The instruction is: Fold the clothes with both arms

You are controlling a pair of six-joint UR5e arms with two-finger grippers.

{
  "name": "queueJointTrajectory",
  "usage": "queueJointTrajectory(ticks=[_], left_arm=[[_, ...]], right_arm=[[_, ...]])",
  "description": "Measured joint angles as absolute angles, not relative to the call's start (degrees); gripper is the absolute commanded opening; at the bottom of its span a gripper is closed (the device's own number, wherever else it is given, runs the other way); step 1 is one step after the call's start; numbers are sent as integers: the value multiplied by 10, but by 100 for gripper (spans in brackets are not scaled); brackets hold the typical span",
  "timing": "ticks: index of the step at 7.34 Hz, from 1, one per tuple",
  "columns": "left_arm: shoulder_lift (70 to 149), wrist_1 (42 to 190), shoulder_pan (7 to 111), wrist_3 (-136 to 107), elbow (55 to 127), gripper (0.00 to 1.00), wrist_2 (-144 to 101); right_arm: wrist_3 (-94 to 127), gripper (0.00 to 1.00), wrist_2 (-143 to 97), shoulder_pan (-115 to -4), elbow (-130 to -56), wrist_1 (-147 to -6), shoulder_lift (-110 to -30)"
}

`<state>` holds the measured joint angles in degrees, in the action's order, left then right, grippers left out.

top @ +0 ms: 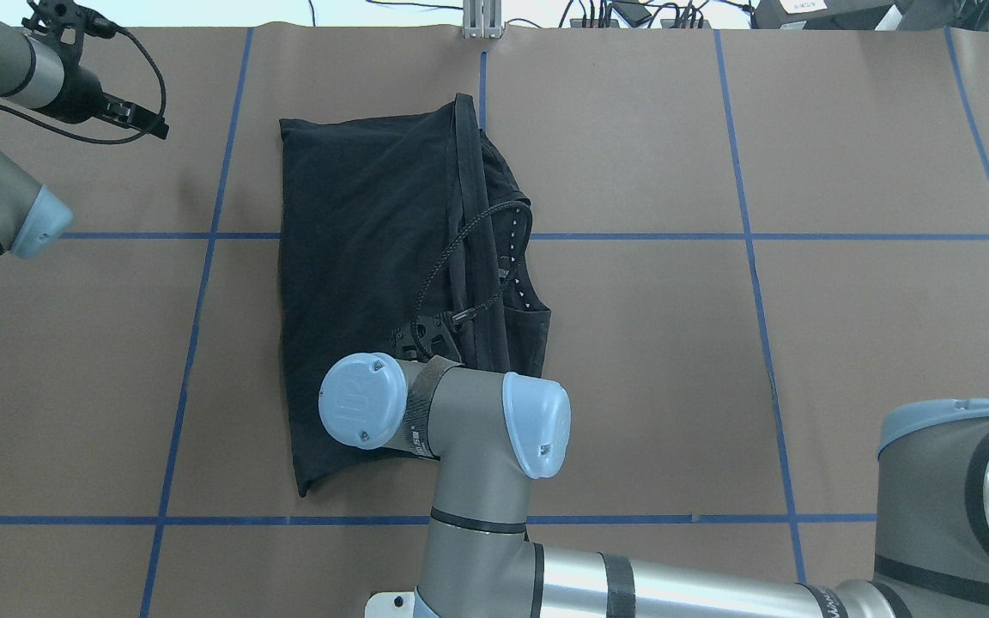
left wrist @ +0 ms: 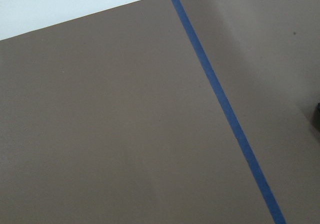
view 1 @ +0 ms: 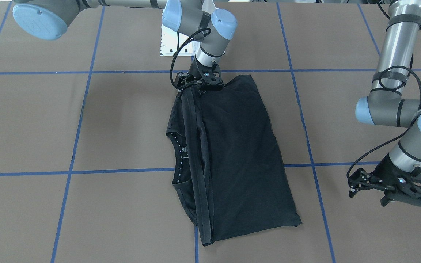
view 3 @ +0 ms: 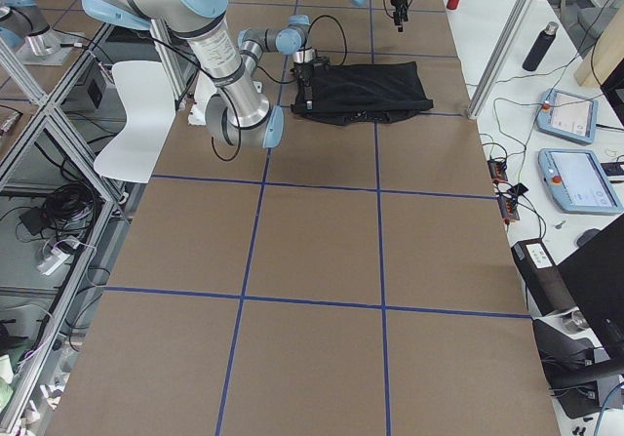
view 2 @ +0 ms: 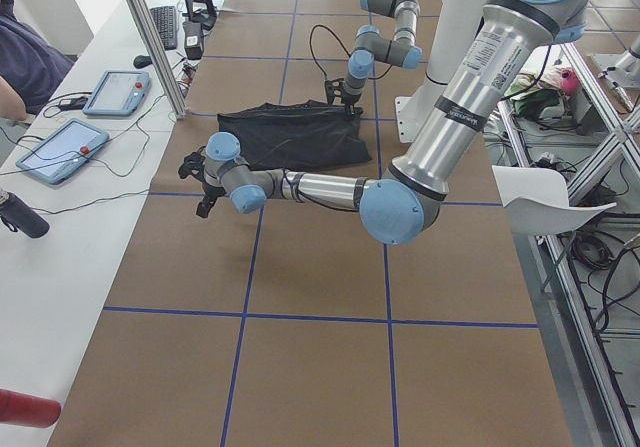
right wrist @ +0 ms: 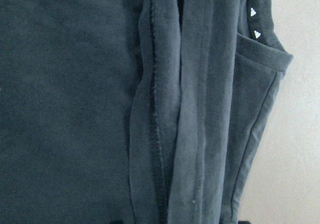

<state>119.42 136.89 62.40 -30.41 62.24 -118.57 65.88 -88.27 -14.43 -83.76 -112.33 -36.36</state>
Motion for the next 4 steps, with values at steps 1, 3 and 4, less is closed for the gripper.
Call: queueJointTrajectory(ticks=[1, 3, 4], left_arm=[[1194, 1369, 624, -304, 622, 100, -1186], [1194, 1369, 624, -304, 622, 100, -1186], [1194, 1369, 624, -304, 622, 100, -1186]], right_arm=[[651, 68, -879, -144, -838, -1130, -363], [626, 65, -873, -145, -838, -1146, -364], [618, 65, -872, -147, -840, -1152, -364]])
